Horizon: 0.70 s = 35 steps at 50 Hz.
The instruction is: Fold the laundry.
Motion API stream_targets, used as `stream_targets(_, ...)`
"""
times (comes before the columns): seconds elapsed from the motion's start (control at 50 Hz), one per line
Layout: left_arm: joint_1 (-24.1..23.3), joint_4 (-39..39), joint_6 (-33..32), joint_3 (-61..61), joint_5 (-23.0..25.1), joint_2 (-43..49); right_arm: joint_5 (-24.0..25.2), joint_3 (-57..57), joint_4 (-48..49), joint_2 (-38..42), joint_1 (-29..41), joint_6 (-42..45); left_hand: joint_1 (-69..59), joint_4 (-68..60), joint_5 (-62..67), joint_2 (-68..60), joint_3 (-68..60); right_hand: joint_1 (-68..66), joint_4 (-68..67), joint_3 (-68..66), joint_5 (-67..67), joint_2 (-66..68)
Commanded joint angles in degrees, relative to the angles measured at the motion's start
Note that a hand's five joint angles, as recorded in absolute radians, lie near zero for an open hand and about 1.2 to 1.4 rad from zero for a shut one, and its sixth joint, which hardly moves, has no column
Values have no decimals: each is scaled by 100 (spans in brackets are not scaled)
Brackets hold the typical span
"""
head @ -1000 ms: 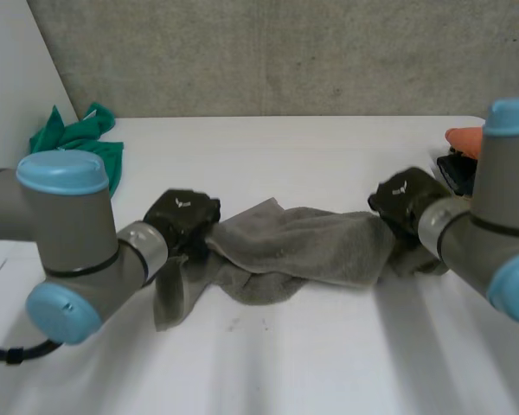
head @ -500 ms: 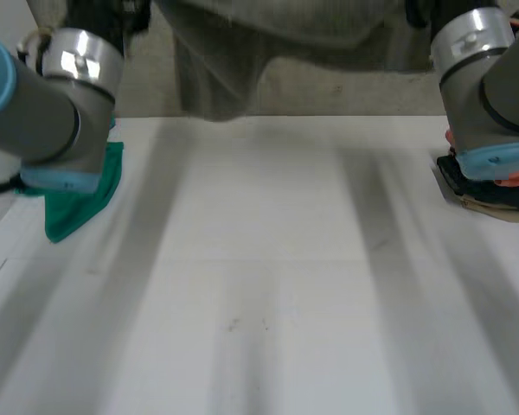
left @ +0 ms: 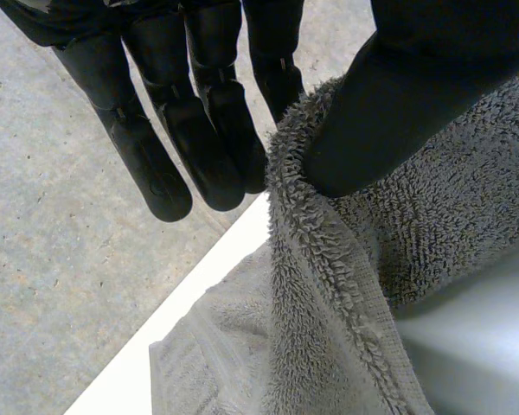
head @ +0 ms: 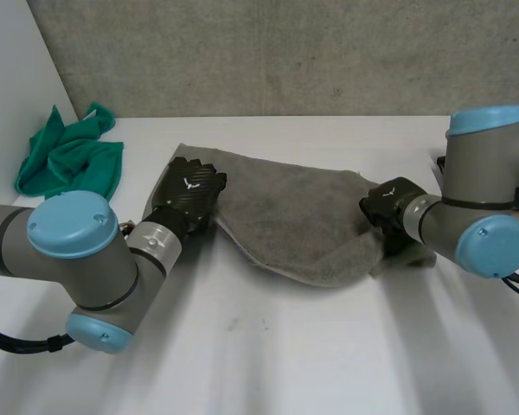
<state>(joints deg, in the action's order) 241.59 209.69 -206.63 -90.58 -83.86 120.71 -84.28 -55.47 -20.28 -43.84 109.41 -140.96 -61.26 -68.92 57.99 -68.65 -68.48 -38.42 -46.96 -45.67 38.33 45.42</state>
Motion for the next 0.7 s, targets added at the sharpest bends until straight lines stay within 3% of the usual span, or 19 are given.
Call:
stream_targets(0.02,-24,2,17,164,-16,14,-176,-244,1296,-70,-16,-211,-1874,-1108,1201,-1135,-1152,2842,3696,3567,-3833,-3542)
stream_targets(0.22,-15,10,17,225,-16,14,-53,-1888,1694,-1995,-262,-1583,-1874,-1108,1201,-1135,-1152,2842,3696,3567,-3833,-3542)
stream_targets(0.38,-24,10,26,357,-16,14,280,-3336,1554,-3032,-271,-2119,-1874,-1108,1201,-1135,-1152,-628,226,97,-364,-72)
stream_targets(0.46,-15,2,26,392,-25,14,447,-3969,1510,-3261,-271,-2146,-1874,-1108,1201,-1135,-1152,-1790,-936,-1065,798,1090)
stream_targets(0.7,2,1,35,287,-25,22,527,-5035,1562,-3376,-227,-2155,-1874,-1108,1201,-1135,-1152,-2296,-1442,-1571,1304,1596)
